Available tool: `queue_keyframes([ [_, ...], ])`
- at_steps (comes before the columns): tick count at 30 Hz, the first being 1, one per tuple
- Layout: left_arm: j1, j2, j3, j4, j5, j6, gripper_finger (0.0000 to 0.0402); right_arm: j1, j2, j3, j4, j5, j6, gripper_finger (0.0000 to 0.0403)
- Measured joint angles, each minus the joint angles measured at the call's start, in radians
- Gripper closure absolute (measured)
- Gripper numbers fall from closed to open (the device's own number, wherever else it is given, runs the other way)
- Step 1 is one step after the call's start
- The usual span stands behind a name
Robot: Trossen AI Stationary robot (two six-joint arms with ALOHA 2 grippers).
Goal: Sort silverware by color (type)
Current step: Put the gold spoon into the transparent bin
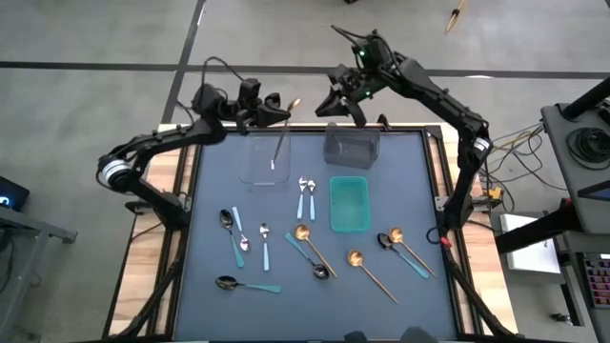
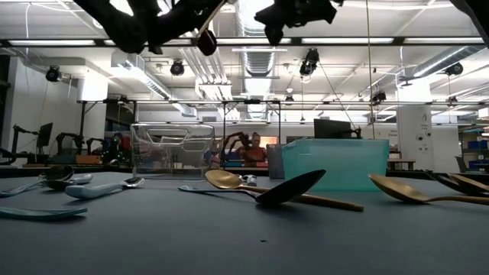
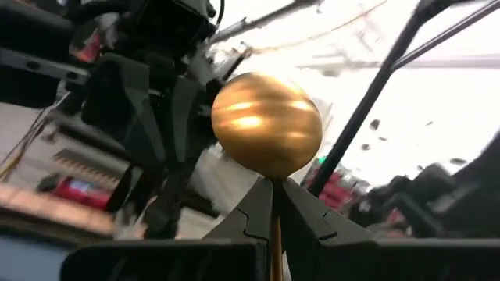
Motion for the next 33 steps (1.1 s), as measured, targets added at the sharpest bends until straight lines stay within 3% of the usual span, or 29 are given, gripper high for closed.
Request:
queue_keyframes([
  [7,-0.012,0.028,-0.05,0.103,-0.058,-0.089,0.0401,0.028,0.0,0.0,0.205,0.021,0.112,0.0349],
  [12,-0.011,0.03,-0.049,0.126,-0.058,-0.089,0.0401,0.028,0.001,0.0,0.213,0.096,0.134,0.0287],
  [16,-0.014,0.03,-0.047,0.126,-0.056,-0.093,0.0401,0.037,0.001,0.0,0.228,0.098,0.107,0.0234],
  [20,-0.021,0.041,-0.048,0.127,-0.058,-0.093,0.0401,0.061,0.001,-0.003,0.294,0.097,0.102,0.0205],
  [26,-0.044,0.066,-0.042,0.128,-0.063,-0.093,0.0401,0.081,0.001,-0.003,0.332,0.097,0.099,0.0211],
  [33,-0.062,0.088,-0.013,0.18,-0.063,-0.122,0.0401,0.091,0.005,-0.006,0.335,0.087,0.079,0.0252],
])
